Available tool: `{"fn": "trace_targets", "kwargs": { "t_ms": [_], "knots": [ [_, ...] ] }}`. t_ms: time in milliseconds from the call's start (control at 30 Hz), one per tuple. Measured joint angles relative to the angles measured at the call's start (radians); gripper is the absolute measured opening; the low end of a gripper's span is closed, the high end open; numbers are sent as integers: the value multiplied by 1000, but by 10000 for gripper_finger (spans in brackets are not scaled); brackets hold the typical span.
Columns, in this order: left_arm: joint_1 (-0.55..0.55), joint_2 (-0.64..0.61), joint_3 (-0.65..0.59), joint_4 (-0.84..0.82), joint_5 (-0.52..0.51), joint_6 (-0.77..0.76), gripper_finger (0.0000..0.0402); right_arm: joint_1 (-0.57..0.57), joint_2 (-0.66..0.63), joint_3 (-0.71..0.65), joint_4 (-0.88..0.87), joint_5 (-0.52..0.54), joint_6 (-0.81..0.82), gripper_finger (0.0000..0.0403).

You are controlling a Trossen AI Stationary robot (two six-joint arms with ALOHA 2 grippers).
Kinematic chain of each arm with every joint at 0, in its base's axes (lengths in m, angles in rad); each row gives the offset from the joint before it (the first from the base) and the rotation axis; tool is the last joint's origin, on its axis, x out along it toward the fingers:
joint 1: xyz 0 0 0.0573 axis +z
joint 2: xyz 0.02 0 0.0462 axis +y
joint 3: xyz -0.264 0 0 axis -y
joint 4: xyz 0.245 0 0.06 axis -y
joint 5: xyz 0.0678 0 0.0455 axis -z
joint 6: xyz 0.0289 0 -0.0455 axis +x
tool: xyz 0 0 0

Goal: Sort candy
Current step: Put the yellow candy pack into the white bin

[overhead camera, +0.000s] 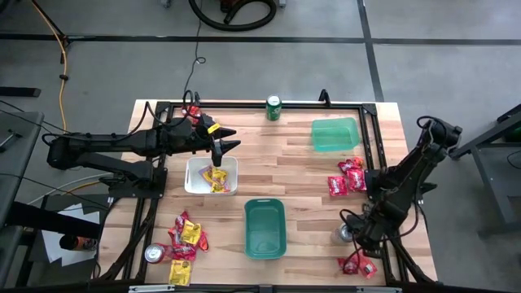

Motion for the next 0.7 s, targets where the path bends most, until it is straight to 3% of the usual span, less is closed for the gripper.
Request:
{"fn": "trace_targets", "kwargs": {
  "t_ms": [700],
  "knots": [
    [0,0,0,0,-4,43,213,-131,0,1,119,90,-132,228]
  ]
}}
